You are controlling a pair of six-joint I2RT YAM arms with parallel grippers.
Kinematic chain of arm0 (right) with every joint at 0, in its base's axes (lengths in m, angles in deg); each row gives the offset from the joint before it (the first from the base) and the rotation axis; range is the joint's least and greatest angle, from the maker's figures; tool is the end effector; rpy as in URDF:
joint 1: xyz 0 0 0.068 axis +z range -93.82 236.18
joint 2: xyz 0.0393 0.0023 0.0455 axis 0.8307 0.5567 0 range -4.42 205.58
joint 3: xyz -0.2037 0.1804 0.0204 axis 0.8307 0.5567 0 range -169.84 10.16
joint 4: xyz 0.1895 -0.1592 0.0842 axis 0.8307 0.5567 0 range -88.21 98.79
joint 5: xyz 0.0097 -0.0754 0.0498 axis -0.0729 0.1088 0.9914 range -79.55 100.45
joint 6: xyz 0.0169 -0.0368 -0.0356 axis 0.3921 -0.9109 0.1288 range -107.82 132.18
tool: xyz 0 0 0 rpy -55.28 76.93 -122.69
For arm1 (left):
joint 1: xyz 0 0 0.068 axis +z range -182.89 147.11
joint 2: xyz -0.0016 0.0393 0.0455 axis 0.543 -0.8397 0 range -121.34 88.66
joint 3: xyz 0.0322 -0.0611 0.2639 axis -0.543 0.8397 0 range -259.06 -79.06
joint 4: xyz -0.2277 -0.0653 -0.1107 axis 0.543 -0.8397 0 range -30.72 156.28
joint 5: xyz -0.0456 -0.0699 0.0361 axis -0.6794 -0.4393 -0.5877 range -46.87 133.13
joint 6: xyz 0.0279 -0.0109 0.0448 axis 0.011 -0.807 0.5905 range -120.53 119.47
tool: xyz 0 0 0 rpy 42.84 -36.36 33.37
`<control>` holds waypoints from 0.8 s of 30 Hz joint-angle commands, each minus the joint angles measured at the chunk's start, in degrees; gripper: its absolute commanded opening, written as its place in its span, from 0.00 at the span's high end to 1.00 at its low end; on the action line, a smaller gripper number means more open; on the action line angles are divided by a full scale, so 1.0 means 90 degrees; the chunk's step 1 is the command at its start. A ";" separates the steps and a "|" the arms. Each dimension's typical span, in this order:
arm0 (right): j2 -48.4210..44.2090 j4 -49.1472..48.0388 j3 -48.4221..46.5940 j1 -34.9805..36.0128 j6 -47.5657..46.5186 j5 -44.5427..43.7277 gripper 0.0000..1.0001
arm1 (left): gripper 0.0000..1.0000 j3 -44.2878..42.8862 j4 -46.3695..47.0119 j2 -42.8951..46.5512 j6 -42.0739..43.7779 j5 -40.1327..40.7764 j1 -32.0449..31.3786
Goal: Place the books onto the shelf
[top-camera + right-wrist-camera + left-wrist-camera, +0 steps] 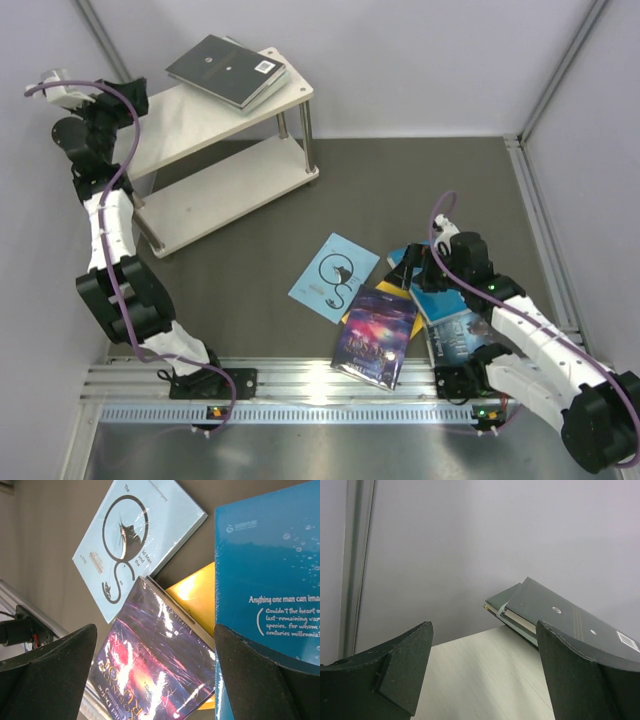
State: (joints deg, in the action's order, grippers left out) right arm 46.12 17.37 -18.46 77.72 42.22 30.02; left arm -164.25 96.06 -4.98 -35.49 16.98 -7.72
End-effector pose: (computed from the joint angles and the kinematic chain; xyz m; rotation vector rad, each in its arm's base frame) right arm 0.1696 0.0798 0.2161 -0.0249 2.3244 0.8567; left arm 0.3566 0.1502 0.4387 -0.2446 1.2250 -0.4213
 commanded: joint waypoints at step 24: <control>-0.0177 0.0115 -0.1019 -0.0069 -0.0408 0.0736 0.00 | 0.07 -0.1882 0.0331 -0.1497 -0.0898 -0.1087 0.2143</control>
State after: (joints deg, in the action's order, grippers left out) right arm 44.57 18.28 -24.17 77.69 40.12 36.62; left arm -178.80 92.13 -15.10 -35.43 9.24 5.68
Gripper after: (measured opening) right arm 0.996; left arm 0.921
